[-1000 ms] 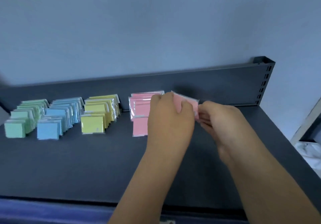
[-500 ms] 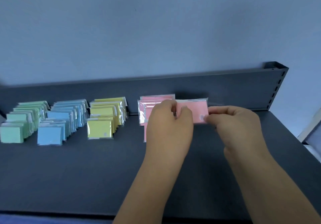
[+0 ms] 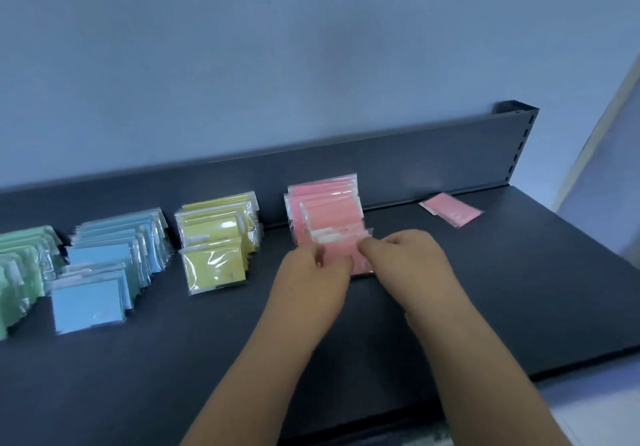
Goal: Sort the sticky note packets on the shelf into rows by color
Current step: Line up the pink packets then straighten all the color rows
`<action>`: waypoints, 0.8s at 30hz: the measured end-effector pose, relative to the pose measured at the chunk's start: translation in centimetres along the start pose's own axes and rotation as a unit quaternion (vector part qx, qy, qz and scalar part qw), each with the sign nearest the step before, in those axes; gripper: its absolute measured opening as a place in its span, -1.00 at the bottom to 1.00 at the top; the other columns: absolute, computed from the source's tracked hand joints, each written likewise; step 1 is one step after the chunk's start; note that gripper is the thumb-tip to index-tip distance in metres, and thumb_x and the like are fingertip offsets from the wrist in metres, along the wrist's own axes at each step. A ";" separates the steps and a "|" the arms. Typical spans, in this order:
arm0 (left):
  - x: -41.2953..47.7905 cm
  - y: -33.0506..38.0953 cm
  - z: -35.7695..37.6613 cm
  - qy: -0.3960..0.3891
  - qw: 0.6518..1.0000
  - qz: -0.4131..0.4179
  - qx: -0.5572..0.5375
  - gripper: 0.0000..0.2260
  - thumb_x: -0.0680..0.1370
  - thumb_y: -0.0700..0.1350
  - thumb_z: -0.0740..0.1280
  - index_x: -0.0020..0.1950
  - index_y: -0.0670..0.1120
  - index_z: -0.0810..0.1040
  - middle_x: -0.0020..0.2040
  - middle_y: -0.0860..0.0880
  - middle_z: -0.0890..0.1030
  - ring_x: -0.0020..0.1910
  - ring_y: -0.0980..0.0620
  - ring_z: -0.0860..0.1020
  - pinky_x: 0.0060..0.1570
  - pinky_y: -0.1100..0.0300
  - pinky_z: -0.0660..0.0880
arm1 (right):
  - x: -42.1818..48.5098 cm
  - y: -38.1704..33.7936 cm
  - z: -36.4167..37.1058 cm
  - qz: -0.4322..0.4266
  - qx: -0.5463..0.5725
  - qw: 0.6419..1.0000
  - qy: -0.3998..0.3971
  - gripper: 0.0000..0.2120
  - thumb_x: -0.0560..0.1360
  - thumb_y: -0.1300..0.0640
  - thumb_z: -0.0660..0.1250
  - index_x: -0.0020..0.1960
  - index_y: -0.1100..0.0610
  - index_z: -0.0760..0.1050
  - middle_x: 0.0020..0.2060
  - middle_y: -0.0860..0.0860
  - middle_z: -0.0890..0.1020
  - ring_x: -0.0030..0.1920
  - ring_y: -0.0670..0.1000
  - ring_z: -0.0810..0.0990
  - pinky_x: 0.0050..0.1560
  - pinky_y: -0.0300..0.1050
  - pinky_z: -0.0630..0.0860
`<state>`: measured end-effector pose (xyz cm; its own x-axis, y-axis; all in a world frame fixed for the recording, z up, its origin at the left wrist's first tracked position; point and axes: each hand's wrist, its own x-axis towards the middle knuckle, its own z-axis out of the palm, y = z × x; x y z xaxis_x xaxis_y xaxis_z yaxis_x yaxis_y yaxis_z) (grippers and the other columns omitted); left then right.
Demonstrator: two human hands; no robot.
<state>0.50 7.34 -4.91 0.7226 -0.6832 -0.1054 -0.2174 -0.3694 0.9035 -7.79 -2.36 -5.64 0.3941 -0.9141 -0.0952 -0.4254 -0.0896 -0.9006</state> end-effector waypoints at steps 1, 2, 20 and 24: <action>0.2 -0.3 -0.3 -0.013 1.000 -0.003 -0.014 -0.87 0.56 -0.05 0.36 -0.18 0.02 0.54 -0.18 0.00 0.60 -0.26 0.14 0.49 -0.19 0.19 0.43 | -0.3 -0.1 0.5 0.008 -0.001 1.000 0.011 -0.58 0.42 0.08 0.34 -0.44 0.04 0.13 -0.60 -0.11 0.16 -0.44 0.03 0.18 -0.38 -0.12 0.15; 0.3 -0.4 -0.6 -0.019 1.000 -0.006 -0.024 -0.89 0.55 -0.04 0.36 -0.09 -0.06 0.61 -0.12 -0.09 0.65 -0.24 0.10 0.50 -0.17 0.15 0.43 | -0.6 -0.3 0.9 0.015 0.001 1.000 0.020 -0.57 0.43 0.09 0.34 -0.44 0.04 0.13 -0.60 -0.11 0.15 -0.44 0.03 0.18 -0.38 -0.11 0.15; 1.6 -0.9 -2.7 -0.039 0.994 0.093 0.051 -0.91 0.53 0.12 0.26 -0.01 0.17 0.49 0.05 0.11 0.58 -0.08 0.16 0.58 -0.12 0.29 0.50 | -1.3 -2.9 2.0 0.049 -0.018 0.999 0.016 -0.81 0.43 0.08 0.31 -0.29 0.06 0.35 -0.41 0.02 0.30 -0.33 0.05 0.27 -0.28 -0.06 0.21; 1.5 -1.7 -3.2 0.009 0.963 0.178 0.201 -0.47 0.51 0.30 0.01 0.28 0.04 0.49 0.34 0.08 0.41 0.24 0.00 0.48 0.16 -0.02 0.54 | -1.5 -2.8 1.7 -0.002 -0.162 0.986 0.033 -0.58 0.54 -0.08 0.33 0.29 0.15 0.53 0.23 0.08 0.59 0.27 0.11 0.52 0.09 -0.05 0.39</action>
<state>4.01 8.98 -5.25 0.5655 -0.8022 0.1917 -0.6872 -0.3298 0.6473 -5.76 -0.09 -3.74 0.3479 -0.9360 -0.0546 -0.6657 -0.2056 -0.7173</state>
